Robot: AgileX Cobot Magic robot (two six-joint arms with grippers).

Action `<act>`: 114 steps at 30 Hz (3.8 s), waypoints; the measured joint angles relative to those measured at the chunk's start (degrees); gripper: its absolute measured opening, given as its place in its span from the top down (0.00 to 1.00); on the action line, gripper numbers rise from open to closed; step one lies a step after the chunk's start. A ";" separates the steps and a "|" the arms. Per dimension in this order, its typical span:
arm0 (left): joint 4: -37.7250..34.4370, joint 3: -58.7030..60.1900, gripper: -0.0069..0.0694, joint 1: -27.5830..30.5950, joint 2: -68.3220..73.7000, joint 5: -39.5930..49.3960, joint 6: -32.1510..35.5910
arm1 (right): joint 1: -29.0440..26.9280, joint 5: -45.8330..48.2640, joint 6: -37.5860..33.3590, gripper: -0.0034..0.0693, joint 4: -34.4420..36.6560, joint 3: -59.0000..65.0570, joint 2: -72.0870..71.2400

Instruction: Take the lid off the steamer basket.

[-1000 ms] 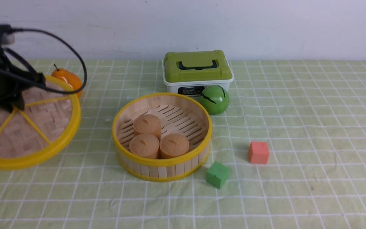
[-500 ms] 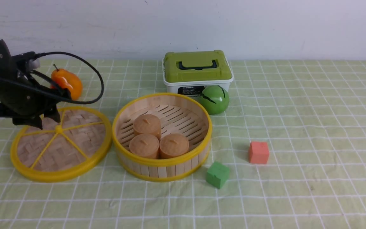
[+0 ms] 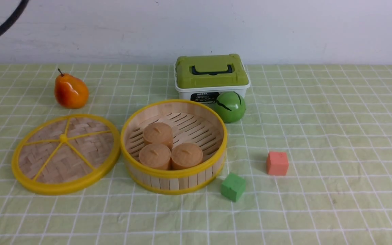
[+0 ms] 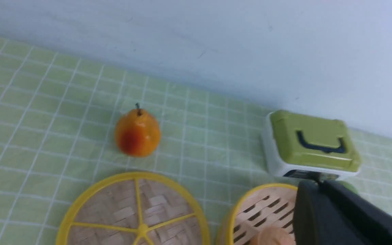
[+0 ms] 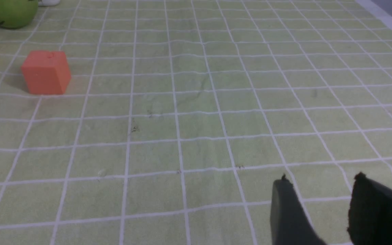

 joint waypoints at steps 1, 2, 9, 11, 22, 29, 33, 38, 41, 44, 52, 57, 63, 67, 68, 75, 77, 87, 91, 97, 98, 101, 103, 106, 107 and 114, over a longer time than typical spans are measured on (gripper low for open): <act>-2.34 3.88 0.93 0.00 -3.75 -2.80 2.04 | 0.00 0.00 0.00 0.62 0.00 0.00 0.00; -2.72 3.88 0.93 0.00 -4.35 -3.37 2.43 | 0.00 0.00 0.00 0.62 0.00 0.00 0.00; -13.11 27.81 0.93 0.00 -24.00 -20.97 16.91 | 0.00 0.00 0.00 0.62 0.00 0.00 0.00; -13.85 32.48 0.93 -0.05 -28.49 -22.33 22.27 | 0.00 0.00 0.00 0.62 0.00 0.00 0.00; -18.84 48.58 0.93 -10.52 -40.95 -22.41 36.79 | 0.00 0.00 0.00 0.62 0.00 0.00 0.00; -18.87 53.10 0.93 -11.82 -40.94 -19.71 37.26 | 0.00 0.00 0.00 0.62 0.00 0.00 0.00; -18.87 54.23 0.93 -11.83 -40.94 -19.07 37.26 | 0.00 0.00 0.00 0.62 0.00 0.00 0.00; -16.99 54.84 0.93 -11.83 -40.98 -19.21 37.47 | 0.00 0.00 0.00 0.62 0.00 0.00 0.00; -15.28 56.69 0.93 -11.83 -42.30 -24.03 36.68 | 0.00 0.00 0.00 0.62 0.00 0.00 0.00; -13.19 60.70 0.93 -11.10 -45.69 -31.08 33.38 | 0.00 0.00 0.00 0.62 0.00 0.00 0.00; 2.87 71.05 0.93 -0.55 -56.25 -29.64 8.78 | 0.00 0.00 0.00 0.62 0.00 0.00 0.00; 9.05 71.43 0.93 0.72 -59.13 -13.75 2.34 | 0.00 0.00 0.00 0.62 0.00 0.00 0.00; 9.34 71.56 0.93 0.81 -59.26 -12.72 4.61 | 0.00 0.00 0.00 0.62 0.00 0.00 0.00; 9.35 71.56 0.93 0.81 -59.26 -12.67 4.72 | 0.00 0.00 0.00 0.62 0.00 0.00 0.00; 9.35 71.56 0.93 0.74 -59.26 -12.67 4.72 | 0.00 0.00 0.00 0.62 0.00 0.00 0.00; 9.35 71.56 0.93 -3.60 -59.26 -12.67 4.72 | 0.00 0.00 0.00 0.62 0.00 0.00 0.00; 9.35 71.56 0.93 -3.73 -59.26 -12.67 4.72 | 0.00 0.00 0.00 0.62 0.00 0.00 0.00; 9.35 71.56 0.93 -3.73 -59.26 -12.67 4.72 | 0.00 0.00 0.00 0.62 0.00 0.00 0.00; 9.35 71.56 0.93 -3.73 -59.26 -12.67 4.72 | 0.00 0.00 0.00 0.62 0.00 0.00 0.00; 9.35 71.56 0.93 -3.73 -59.26 -12.67 4.72 | 0.00 0.00 0.00 0.62 0.00 0.00 0.00; 9.35 71.56 0.93 -3.73 -59.26 -12.67 4.72 | 0.00 0.00 0.00 0.62 0.00 0.00 0.00; 9.35 71.56 0.92 -3.73 -59.26 -12.67 4.72 | 0.00 0.00 0.00 0.62 0.00 0.00 0.00; 9.35 71.56 0.92 -3.73 -59.26 -12.67 4.72 | 0.00 0.00 0.00 0.62 0.00 0.00 0.00; 9.35 71.56 0.92 -3.73 -59.26 -12.67 4.72 | 0.00 0.00 0.00 0.62 0.00 0.00 0.00; 9.35 71.56 0.92 -3.73 -59.26 -12.67 4.72 | 0.00 0.00 0.00 0.62 0.00 0.00 0.00; 9.35 71.56 0.91 -3.73 -59.26 -12.67 4.72 | 0.00 0.00 0.00 0.62 0.00 0.00 0.00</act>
